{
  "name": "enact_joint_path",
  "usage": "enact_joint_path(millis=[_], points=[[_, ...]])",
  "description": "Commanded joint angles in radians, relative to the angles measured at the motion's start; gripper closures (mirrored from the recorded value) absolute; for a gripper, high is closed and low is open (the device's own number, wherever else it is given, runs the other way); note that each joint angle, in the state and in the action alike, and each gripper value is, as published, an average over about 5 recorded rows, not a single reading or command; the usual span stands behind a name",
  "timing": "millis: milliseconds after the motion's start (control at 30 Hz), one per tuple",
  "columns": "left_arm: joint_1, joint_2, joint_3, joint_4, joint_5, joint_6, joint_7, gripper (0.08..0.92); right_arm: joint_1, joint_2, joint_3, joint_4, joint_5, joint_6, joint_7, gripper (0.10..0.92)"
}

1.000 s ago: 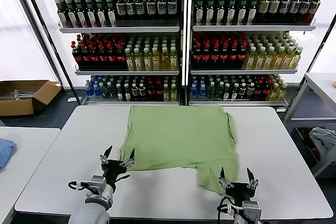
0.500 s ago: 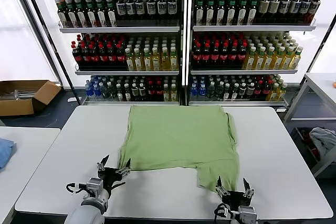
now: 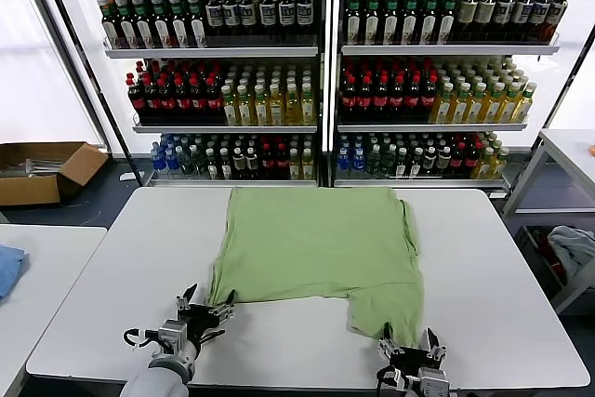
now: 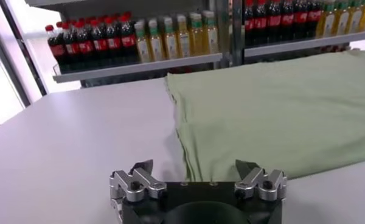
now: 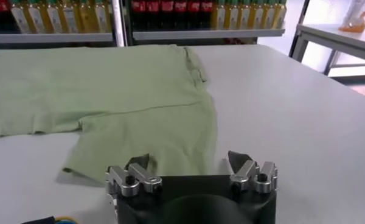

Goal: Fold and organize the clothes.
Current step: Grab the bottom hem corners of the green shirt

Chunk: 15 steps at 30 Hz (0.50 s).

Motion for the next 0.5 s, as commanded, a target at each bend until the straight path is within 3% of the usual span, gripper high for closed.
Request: enact_joint_path(millis=[33,167,500], points=[[0.009,0.004,0.003,0.007,0.002,0.004,0.002,0.18,-0.002,0.007,-0.005,-0.022,0.032,0.0,0.003,0.309],[0.015,0.0,0.004,0.008,0.003,0.004,0.003,0.249,-0.008,0.006,-0.007,-0.022,0.035,0.006,0.002,0.422],[0.037,-0.017,0.008,0.005,0.01,0.002,0.016,0.542,-0.013,-0.011,0.0,-0.009,0.045,0.024,0.005,0.708]])
